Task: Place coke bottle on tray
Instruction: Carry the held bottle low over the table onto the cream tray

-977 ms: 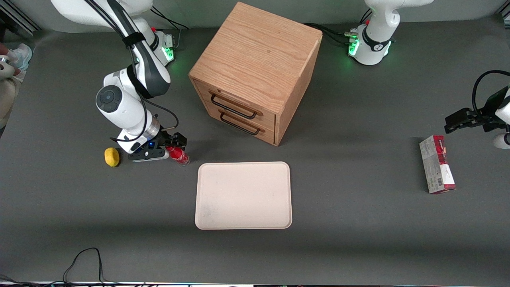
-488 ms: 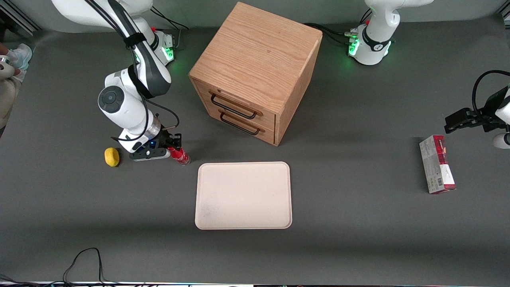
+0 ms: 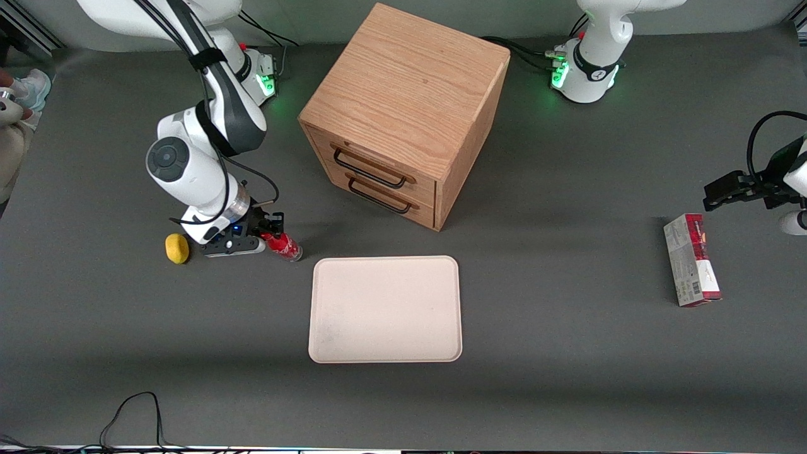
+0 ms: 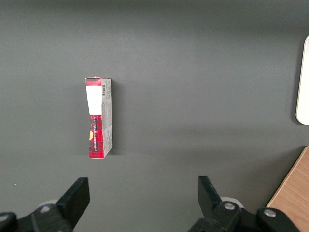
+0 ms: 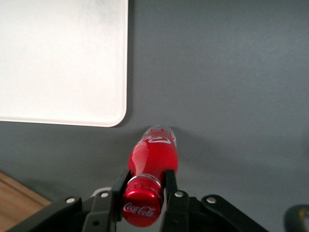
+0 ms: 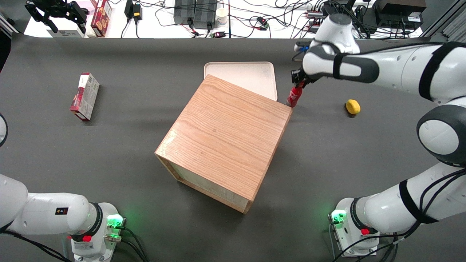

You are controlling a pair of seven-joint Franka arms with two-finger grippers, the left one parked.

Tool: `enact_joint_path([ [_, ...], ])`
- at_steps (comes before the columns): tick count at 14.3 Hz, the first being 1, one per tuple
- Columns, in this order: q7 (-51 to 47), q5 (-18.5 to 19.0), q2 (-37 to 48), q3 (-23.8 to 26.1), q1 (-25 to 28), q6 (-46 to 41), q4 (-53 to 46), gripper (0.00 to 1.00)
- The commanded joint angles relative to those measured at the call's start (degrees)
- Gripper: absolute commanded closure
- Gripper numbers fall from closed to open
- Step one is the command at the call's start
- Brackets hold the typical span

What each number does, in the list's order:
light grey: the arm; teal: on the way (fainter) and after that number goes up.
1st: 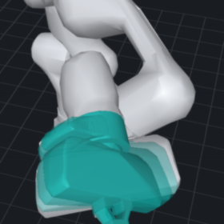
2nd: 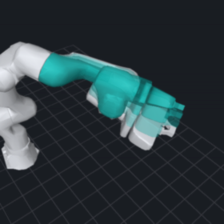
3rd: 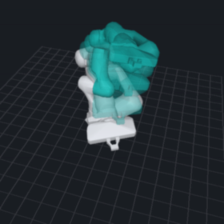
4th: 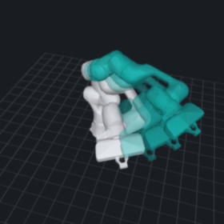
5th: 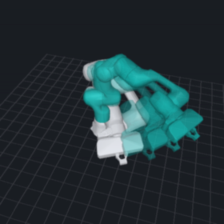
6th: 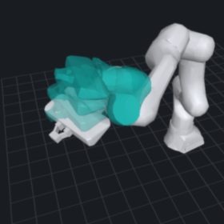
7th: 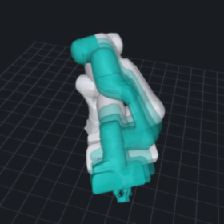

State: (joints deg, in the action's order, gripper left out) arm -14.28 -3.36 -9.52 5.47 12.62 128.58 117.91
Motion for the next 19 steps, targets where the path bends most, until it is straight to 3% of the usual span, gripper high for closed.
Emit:
enact_joint_path([
  [1, -3.8, 4.2, -1.5, -0.4, -0.2, -13.3, -13.1, 1.0],
  [5, -6.1, 6.3, -12.6, -0.2, -0.2, -35.0, -40.8, 1.0],
  [8, -9.6, 6.3, -21.6, 1.1, -0.1, -42.1, -58.0, 1.0],
  [12, -10.2, 6.4, -30.6, 6.2, -1.3, -41.7, -69.7, 1.0],
  [14, -10.1, 6.7, -33.1, 8.3, -1.3, -36.0, -70.9, 1.0],
  [17, -10.0, 11.9, -35.8, 10.3, -0.7, -27.6, -70.4, 1.0],
  [19, -9.8, 13.1, -37.1, 10.5, -0.3, -23.4, -68.8, 1.0],
])
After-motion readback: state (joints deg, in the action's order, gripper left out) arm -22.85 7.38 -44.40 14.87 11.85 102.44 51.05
